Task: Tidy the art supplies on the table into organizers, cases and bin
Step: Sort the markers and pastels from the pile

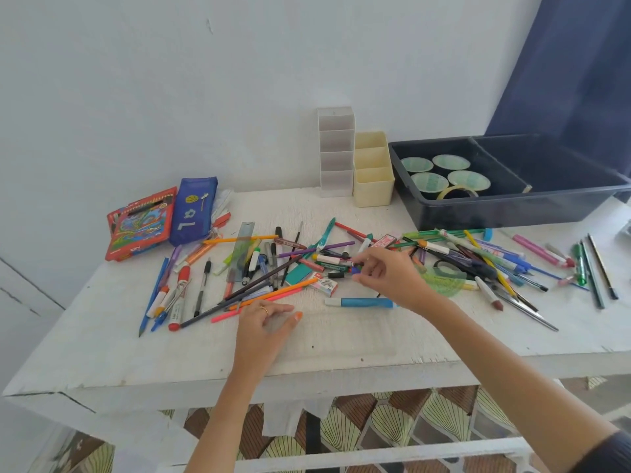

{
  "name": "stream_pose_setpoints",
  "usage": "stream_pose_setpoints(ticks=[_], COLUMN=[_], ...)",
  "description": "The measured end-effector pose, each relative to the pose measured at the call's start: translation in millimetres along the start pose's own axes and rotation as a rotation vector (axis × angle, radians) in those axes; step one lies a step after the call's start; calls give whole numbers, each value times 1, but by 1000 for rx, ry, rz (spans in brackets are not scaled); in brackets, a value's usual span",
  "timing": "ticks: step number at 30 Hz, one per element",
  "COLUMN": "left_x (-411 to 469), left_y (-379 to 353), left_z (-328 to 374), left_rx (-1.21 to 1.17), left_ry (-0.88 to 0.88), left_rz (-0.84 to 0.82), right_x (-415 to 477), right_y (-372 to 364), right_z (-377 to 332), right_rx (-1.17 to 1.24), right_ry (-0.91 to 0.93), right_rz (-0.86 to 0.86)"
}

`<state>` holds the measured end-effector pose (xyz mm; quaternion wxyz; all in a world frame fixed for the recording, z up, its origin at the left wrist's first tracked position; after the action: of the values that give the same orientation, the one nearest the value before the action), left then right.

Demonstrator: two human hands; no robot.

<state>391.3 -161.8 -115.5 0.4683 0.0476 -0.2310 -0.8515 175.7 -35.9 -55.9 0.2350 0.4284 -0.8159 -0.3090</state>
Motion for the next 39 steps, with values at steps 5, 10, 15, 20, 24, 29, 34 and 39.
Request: stream_pose_setpoints(ticks=[5,10,15,20,24,29,34,39], left_x=[1,1,-1,-2,-2,-2,-1,-1], left_y=[0,-1,-1,-1,-1,-1,0,0], left_z=[1,2,5,6,6,3,3,3], left_rx=[-10,-36,-39,-37,-32,-18,-14,-15], left_ry=[21,43,40,25,15,12,14,7], left_rz=[-6,7,23,42,54,59,60,62], right_x=[-21,-40,-49,-54,-54,-60,-68,-72], right_y=[5,-1,1,-2,-3,-12,-16,-17], right_z=[9,30,32,26,17,11,20,26], right_rx=[236,147,66,-5,-124,-280,-185,-27], right_ry=[-160,-291,-253,-204,-123,-57,-142,-221], right_rz=[-38,-29,-5,-25,-15,-11,-94,6])
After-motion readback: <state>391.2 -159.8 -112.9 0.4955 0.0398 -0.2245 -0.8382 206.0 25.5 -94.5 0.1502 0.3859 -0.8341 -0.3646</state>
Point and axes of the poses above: each hand's wrist, its own x-axis towards the middle knuckle, its own y-axis out of the back of the hand, z = x × y, the point moved 7 cm from there along x, towards the middle knuckle, and after that the axes turned 4 degrees about -x, right-handed, at the moved point
